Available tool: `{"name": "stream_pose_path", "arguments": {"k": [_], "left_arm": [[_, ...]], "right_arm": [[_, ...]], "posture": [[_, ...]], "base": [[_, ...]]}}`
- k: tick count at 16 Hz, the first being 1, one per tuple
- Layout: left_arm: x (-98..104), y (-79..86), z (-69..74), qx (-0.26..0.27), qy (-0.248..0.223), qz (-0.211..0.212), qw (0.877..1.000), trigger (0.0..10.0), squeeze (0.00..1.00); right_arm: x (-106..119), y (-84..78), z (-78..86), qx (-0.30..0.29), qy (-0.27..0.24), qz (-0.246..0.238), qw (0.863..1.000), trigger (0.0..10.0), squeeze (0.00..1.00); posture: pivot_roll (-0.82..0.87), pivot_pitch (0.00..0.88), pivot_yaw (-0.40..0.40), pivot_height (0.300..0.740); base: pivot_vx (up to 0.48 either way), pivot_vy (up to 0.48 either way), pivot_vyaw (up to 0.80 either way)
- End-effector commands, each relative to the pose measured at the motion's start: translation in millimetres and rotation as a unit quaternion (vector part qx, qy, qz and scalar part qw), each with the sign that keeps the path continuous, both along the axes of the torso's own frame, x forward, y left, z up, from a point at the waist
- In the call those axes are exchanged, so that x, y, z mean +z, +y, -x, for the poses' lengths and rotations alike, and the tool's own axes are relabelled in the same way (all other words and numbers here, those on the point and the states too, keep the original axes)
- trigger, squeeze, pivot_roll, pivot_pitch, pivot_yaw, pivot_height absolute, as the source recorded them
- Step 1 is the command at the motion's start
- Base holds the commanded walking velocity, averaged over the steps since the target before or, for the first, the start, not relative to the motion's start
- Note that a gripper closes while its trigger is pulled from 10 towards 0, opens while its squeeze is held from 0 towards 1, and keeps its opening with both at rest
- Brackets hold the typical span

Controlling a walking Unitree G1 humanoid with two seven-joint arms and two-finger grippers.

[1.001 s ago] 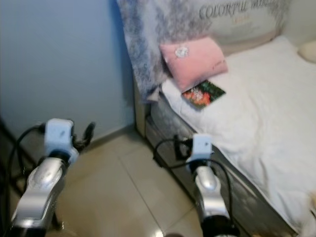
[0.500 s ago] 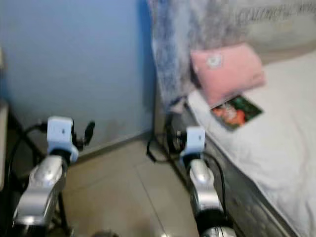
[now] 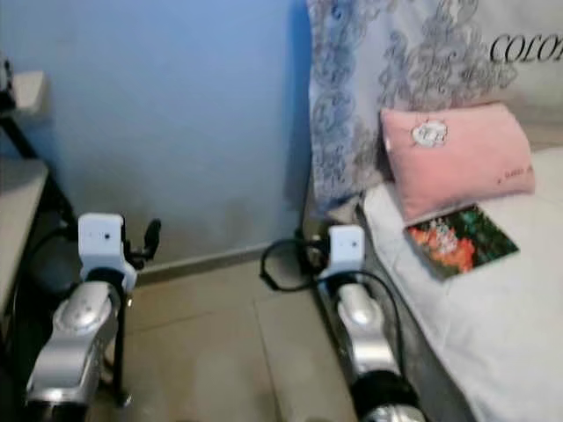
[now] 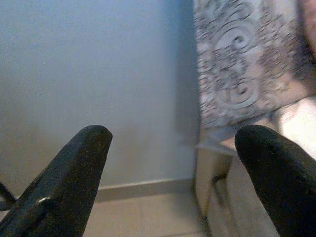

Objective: Clean up the room

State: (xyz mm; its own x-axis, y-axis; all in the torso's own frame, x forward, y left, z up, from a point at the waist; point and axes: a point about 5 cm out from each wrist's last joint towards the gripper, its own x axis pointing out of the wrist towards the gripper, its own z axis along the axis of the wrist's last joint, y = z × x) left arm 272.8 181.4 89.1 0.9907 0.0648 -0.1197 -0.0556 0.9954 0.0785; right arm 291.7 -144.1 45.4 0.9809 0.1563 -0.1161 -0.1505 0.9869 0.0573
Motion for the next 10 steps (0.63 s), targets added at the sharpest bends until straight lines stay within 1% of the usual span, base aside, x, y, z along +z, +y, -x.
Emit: {"name": "stream_pose_path", "arguments": {"k": [1,3,4,5,8,10], "left_arm": [[-8,-1.8,5.1,0.008,0.017,0.007,1.0,10.0,0.0],[-2,-6.9,4.2,-0.007,-0.003,-0.002,1.0,10.0,0.0],[0,-8.3,4.1,-0.014,-0.012,0.003,1.0,10.0,0.0],[4,-9.1,5.1,-0.022,-0.023,0.0,0.999,10.0,0.0],[3,-7.2,9.7,-0.011,-0.02,0.004,1.0,10.0,0.0],[1,-8.8,12.9,-0.014,-0.018,0.006,1.0,10.0,0.0]], "right_arm": [[-2,-5.5,1.9,-0.009,0.007,-0.005,1.0,10.0,0.02],[-3,-6.6,-0.1,-0.013,0.014,0.004,1.0,10.0,0.0],[-4,-5.9,-0.6,-0.015,0.018,0.001,1.0,10.0,0.0],[-4,-3.7,-1.2,-0.01,0.017,-0.005,1.0,10.0,0.0],[-3,-7.5,2.3,-0.014,0.009,-0.023,1.0,10.0,0.0],[-5,-7.5,4.7,-0.007,0.01,-0.023,1.0,10.0,0.0]], "posture": [[-0.02,0.0,0.0,0.74],[-0.01,0.0,-0.012,0.74],[-0.01,0.0,-0.012,0.74],[-0.01,0.0,-0.014,0.74],[0.0,0.0,-0.013,0.74],[-0.01,0.0,-0.016,0.74]], "base": [[0.0,0.0,0.46],[0.0,0.0,0.47],[0.0,0.0,0.0],[0.48,0.0,0.0],[0.48,0.0,0.0],[0.48,0.0,0.0]]}}
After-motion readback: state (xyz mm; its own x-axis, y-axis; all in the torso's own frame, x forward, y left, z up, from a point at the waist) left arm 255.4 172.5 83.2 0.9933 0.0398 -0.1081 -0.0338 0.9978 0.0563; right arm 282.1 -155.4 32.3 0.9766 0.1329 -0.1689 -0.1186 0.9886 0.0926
